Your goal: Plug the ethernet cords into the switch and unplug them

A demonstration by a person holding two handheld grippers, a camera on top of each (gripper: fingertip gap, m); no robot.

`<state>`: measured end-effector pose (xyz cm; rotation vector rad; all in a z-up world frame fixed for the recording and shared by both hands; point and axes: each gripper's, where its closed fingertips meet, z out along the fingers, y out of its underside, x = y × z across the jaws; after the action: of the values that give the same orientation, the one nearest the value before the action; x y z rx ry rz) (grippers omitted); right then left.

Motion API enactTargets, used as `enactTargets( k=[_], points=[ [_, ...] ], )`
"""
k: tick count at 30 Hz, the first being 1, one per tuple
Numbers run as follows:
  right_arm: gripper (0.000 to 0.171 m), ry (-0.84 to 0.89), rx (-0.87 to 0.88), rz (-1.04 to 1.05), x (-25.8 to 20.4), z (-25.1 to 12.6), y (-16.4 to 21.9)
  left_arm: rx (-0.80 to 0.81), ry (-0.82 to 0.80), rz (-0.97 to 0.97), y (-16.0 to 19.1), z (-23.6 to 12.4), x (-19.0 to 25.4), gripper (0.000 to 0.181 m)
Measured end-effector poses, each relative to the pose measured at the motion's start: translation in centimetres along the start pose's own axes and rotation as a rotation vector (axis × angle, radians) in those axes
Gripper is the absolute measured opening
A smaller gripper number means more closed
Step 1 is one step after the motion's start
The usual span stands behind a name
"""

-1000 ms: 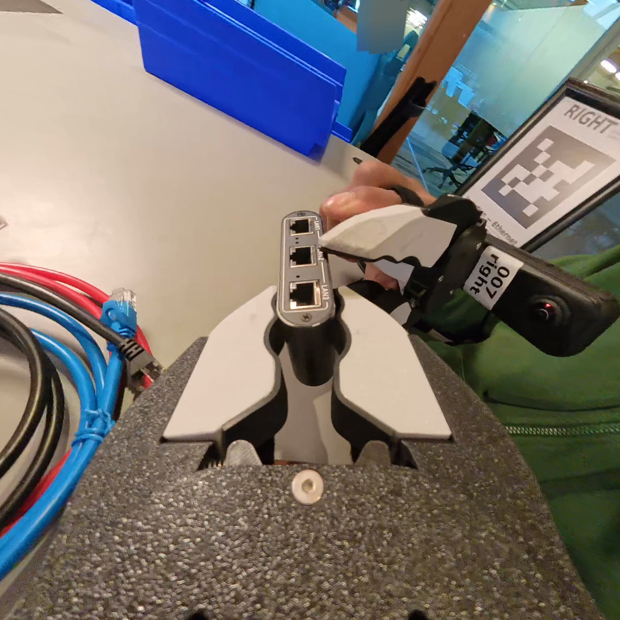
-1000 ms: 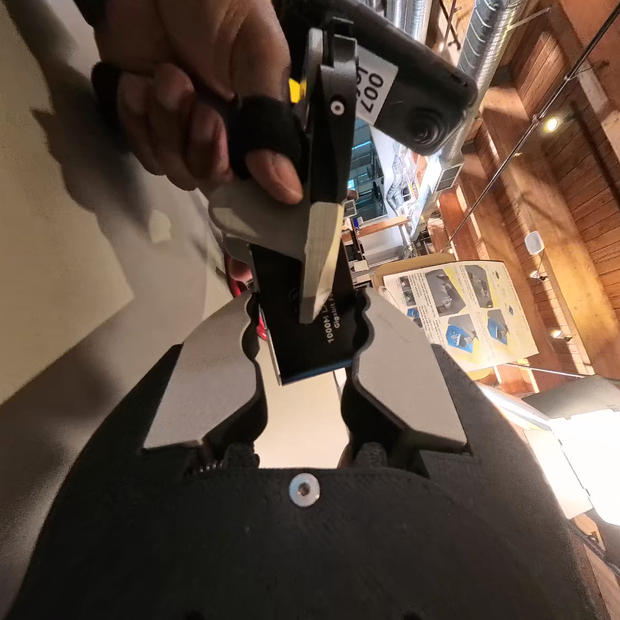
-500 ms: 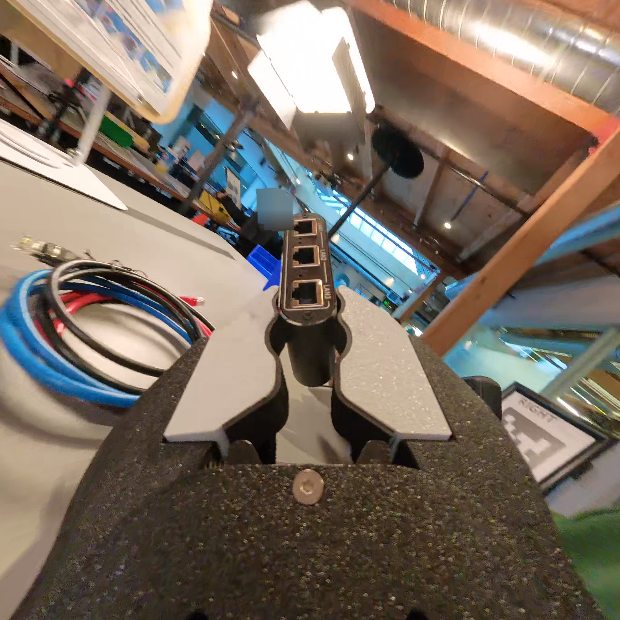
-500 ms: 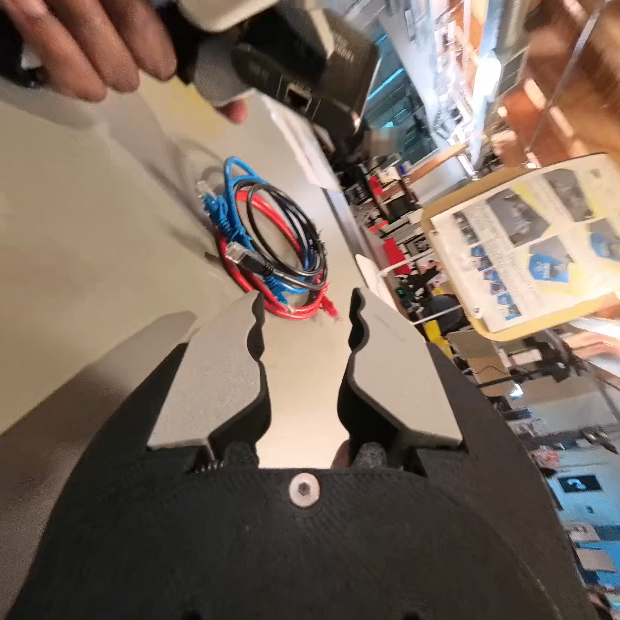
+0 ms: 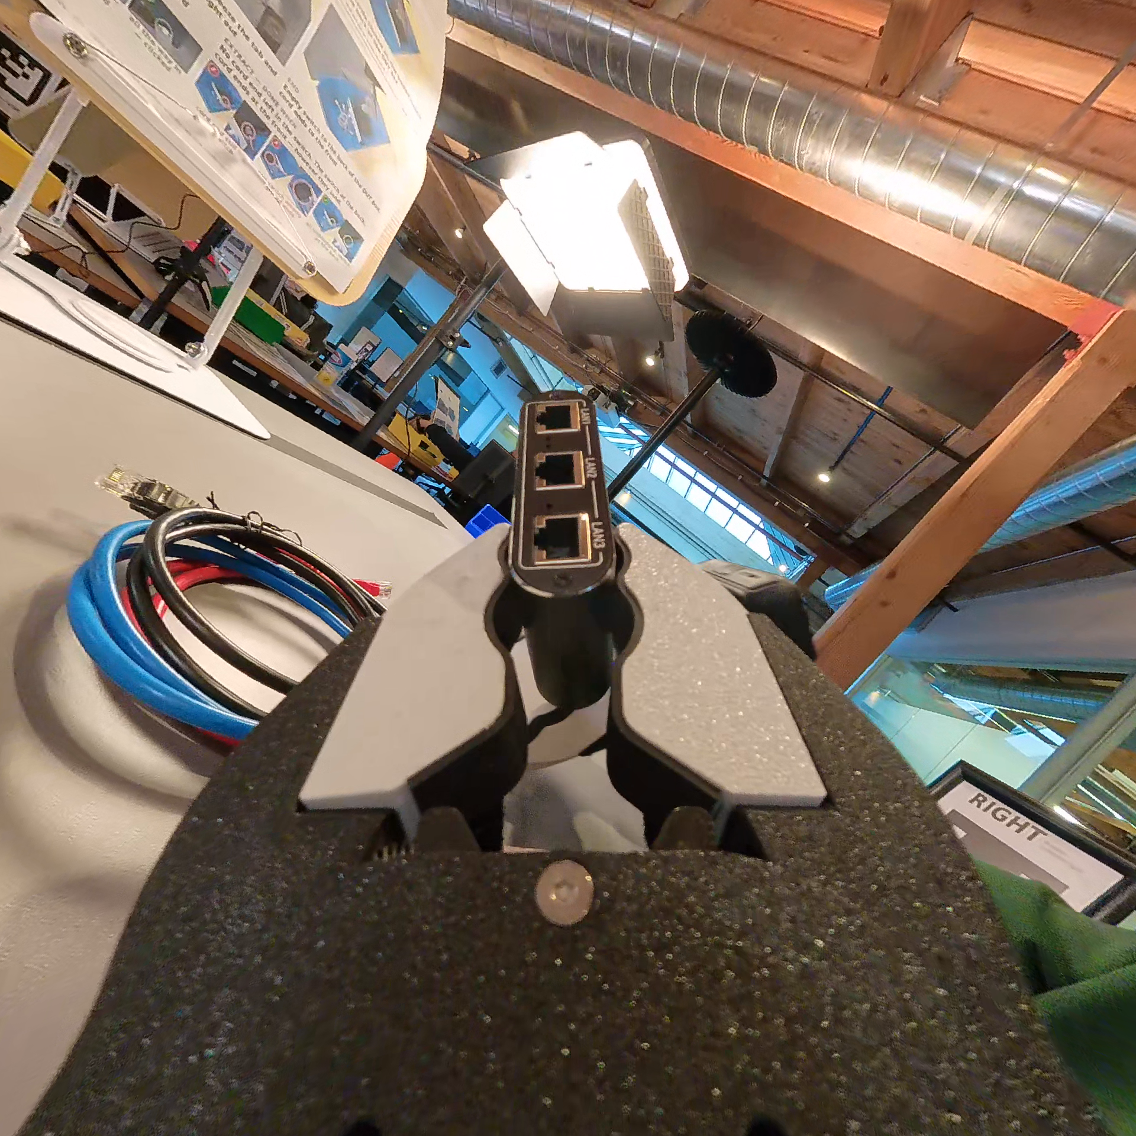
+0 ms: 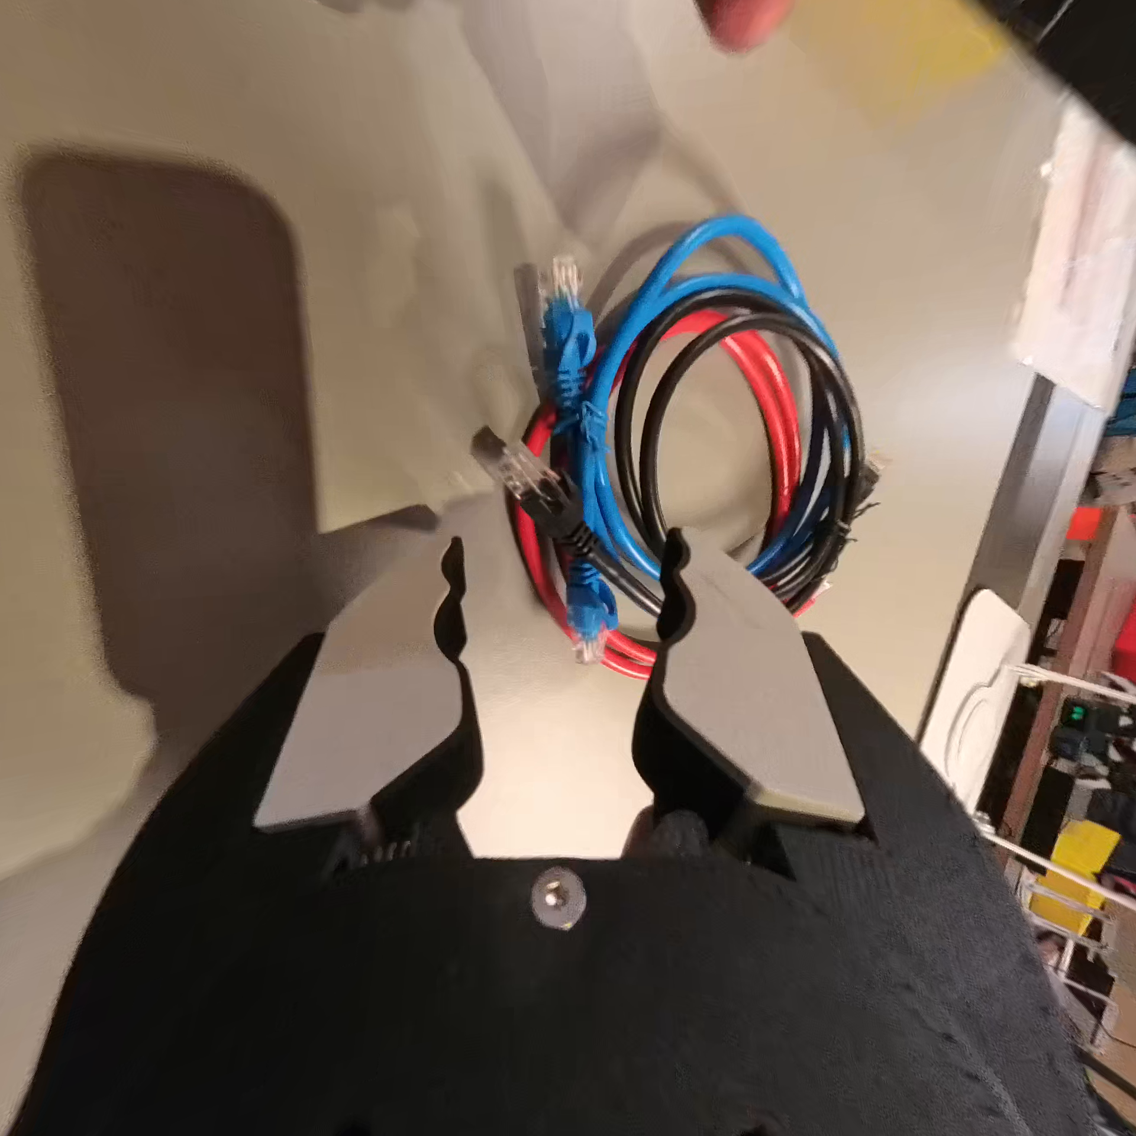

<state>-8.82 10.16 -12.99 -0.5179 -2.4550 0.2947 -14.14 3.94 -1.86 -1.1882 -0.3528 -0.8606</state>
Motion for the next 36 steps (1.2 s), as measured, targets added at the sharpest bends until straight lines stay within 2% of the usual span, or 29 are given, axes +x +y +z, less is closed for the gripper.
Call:
enactTargets(
  k=[1,6,9,13,17,20,25,30,33,36],
  points=[
    [0.061,-0.019,-0.025,-0.003,0.1,0.5,0.5,0.003,0.000,-0.001,0.0,0.0,0.0,0.026],
    [0.023,-0.066,0.002,0.027,-0.4,1.5,0.2,0.024,0.010,-0.002,-0.2,-0.4,0.2,0.027],
    [0.020,-0.018,0.057,0.075,-0.2,1.3,0.0,0.032,0.005,0.007,-0.2,-0.5,0.2,0.027],
    [0.017,0.092,0.297,0.225,0.9,-0.4,-1.2,0.024,-0.007,0.026,0.0,-0.4,0.2,0.026],
    [0.017,0.187,0.386,0.292,2.2,-2.7,-1.0,0.004,-0.024,0.051,0.3,-0.1,0.2,0.027],
    [0.015,0.304,0.414,0.327,3.8,-4.2,-0.4,-0.008,-0.035,0.076,0.6,0.0,0.2,0.027],
    [0.012,0.593,0.432,0.408,7.6,-8.1,1.3,-0.016,-0.037,0.100,0.8,0.1,0.4,0.026],
    [0.011,0.801,0.424,0.451,8.7,-12.3,2.8,-0.016,-0.041,0.097,0.8,0.1,0.3,0.026],
    [0.011,0.943,0.351,0.462,8.0,-14.9,4.2,-0.015,-0.037,0.102,0.8,0.1,0.4,0.026],
    [0.011,1.098,0.198,0.477,6.1,-16.9,6.6,-0.014,-0.027,0.097,0.8,0.1,0.6,0.027]
  ],
)
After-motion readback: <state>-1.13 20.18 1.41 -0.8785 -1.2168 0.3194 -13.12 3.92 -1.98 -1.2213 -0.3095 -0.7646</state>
